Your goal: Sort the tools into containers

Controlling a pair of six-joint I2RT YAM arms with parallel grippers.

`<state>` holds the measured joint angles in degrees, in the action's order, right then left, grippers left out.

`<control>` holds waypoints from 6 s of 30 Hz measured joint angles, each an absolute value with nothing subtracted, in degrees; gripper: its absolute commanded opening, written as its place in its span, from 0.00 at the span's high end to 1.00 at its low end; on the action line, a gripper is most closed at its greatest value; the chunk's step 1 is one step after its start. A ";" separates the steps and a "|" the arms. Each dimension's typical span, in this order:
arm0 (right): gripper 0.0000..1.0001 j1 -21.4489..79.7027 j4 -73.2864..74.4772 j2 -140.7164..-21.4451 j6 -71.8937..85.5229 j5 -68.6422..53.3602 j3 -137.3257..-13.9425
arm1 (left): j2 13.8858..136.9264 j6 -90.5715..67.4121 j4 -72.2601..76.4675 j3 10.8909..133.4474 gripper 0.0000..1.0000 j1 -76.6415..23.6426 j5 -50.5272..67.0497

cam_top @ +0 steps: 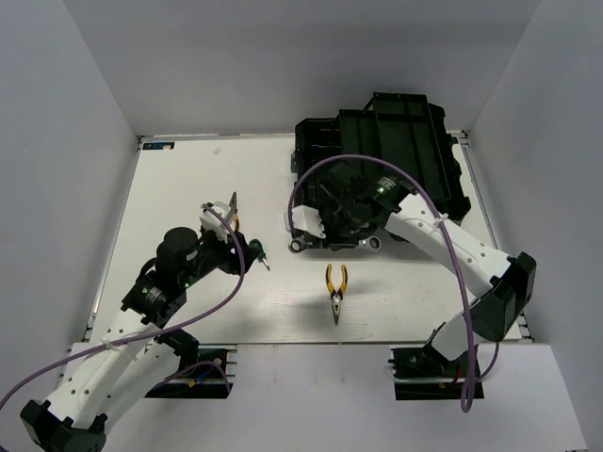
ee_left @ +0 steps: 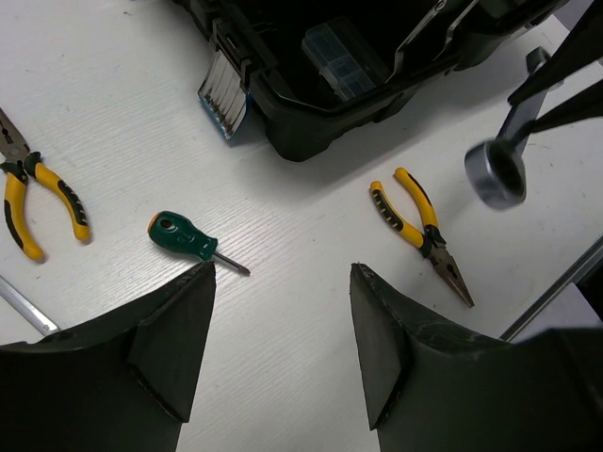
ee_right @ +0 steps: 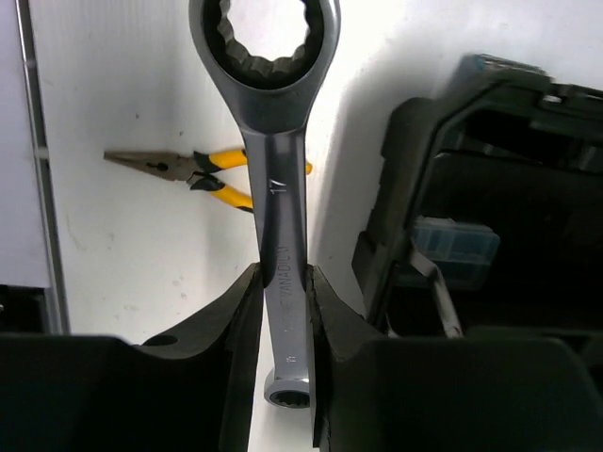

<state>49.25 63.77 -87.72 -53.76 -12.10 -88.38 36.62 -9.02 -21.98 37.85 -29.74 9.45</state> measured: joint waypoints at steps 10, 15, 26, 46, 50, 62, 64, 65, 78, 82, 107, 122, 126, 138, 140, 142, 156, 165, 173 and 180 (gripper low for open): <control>1.00 49.15 67.42 -91.33 -41.43 -7.55 -106.45 | 36.71 -9.02 -21.98 37.85 0.31 -29.74 9.45; 1.00 48.21 65.93 -91.33 -36.75 -1.89 -108.81 | 36.64 -9.02 -21.98 37.85 0.31 -29.74 9.41; 1.00 40.07 59.33 -94.26 -31.83 6.04 -117.80 | 36.40 -9.02 -21.98 37.85 0.31 -29.74 8.99; 1.00 15.57 56.40 -105.32 -17.87 4.08 -129.01 | 36.12 -9.02 -21.98 37.85 0.31 -29.74 8.95; 1.00 12.38 56.71 -106.69 -12.25 -0.05 -129.25 | 36.16 -9.02 -21.96 37.85 0.31 -29.74 8.95; 0.72 8.78 57.47 -110.10 -5.10 -10.04 -128.73 | 37.19 -9.02 -21.91 37.85 0.31 -29.74 8.34; 0.57 8.32 57.63 -110.10 -4.78 -10.92 -128.38 | 37.63 -9.02 -21.82 37.85 0.31 -29.74 8.38; 0.49 8.01 57.63 -110.10 -4.75 -11.20 -128.11 | 37.98 -9.02 -21.76 37.85 0.29 -29.74 8.60; 0.50 5.82 58.17 -105.01 -8.40 -15.90 -125.36 | 52.18 -15.94 -24.03 39.79 0.29 -29.74 1.87; 0.31 6.07 57.04 -97.01 -11.03 -21.71 -118.37 | 57.21 -20.60 -26.37 43.03 0.26 -29.74 -4.47; 0.92 6.37 37.58 -62.87 -12.38 -32.80 -68.42 | 91.26 -31.75 -35.11 55.24 0.36 -12.58 -20.82; 0.92 6.37 33.78 -55.77 -12.49 -32.75 -62.35 | 98.85 -30.17 -32.73 58.70 0.53 -10.33 -16.51; 0.92 6.39 33.30 -54.98 -12.49 -32.77 -62.35 | 98.83 -29.80 -32.21 58.46 0.49 -9.61 -15.16; 0.92 6.37 32.86 -53.32 -12.49 -32.77 -61.98 | 99.29 -27.18 -30.63 58.41 0.72 -7.99 -11.33; 0.92 6.35 32.86 -53.17 -12.49 -32.77 -61.98 | 99.46 -26.87 -30.17 58.48 0.80 -7.94 -11.16; 0.93 6.35 32.86 -53.15 -12.49 -32.77 -61.98 | 99.55 -26.76 -30.15 58.59 0.85 -7.92 -11.07; 0.30 6.33 32.82 -52.71 -12.86 -32.82 -60.95 | 96.68 -25.91 -30.37 56.31 1.00 -8.01 -10.35; 0.30 6.33 32.80 -52.71 -12.86 -33.04 -60.95 | 87.13 -24.01 -35.33 57.45 1.00 -8.54 -5.63; 0.82 6.33 31.81 -52.71 -11.35 -28.51 -60.95 | 83.37 -22.04 -35.99 66.06 1.00 -10.44 4.82; 1.00 6.07 29.45 -52.69 -6.15 -14.72 -60.95 | 89.30 -21.34 -36.38 88.92 1.00 -17.23 16.43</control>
